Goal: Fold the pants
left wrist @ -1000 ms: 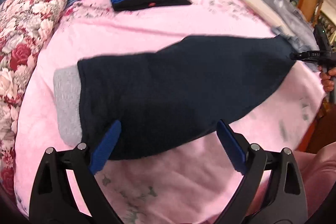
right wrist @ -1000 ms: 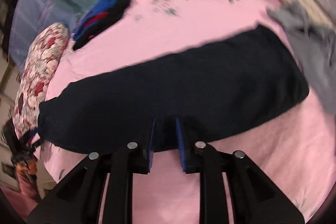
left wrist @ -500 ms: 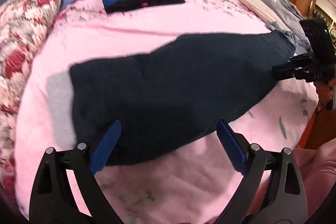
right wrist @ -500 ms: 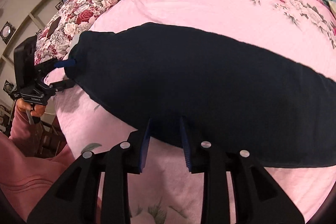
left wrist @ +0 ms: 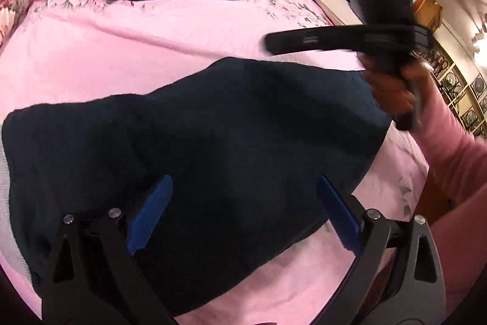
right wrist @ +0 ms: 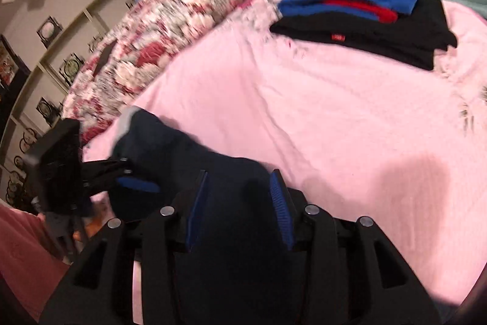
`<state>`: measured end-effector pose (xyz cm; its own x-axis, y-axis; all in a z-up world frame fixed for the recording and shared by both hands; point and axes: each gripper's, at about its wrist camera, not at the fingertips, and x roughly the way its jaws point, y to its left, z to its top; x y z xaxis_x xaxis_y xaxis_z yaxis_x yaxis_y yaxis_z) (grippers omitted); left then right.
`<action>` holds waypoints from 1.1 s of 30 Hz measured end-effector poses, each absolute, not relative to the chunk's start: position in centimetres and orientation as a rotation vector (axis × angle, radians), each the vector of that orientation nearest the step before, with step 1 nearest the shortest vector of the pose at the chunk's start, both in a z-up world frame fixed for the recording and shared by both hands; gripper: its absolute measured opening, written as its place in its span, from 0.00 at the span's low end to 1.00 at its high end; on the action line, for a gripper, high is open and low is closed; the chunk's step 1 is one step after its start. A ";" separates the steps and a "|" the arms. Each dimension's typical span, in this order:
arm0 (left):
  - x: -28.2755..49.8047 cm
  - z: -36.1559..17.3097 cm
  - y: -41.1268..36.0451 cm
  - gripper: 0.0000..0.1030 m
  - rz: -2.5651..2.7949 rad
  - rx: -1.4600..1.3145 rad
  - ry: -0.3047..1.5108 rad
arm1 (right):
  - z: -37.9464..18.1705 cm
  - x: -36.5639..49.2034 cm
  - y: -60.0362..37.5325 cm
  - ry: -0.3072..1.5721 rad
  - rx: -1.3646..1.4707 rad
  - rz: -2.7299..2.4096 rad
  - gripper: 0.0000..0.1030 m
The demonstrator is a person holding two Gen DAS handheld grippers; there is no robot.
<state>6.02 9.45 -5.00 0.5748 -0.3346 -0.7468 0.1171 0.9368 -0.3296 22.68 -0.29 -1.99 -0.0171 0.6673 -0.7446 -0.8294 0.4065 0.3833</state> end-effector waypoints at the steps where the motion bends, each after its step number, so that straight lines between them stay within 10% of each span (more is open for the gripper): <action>1: 5.9 -5.1 9.6 0.94 -0.268 -0.260 0.913 | -2.7 23.3 0.2 1.074 -0.220 1.193 0.42; 33: 6.0 -5.6 11.1 0.95 -0.330 -0.347 0.884 | -6.8 24.8 1.5 1.526 -0.224 1.557 0.52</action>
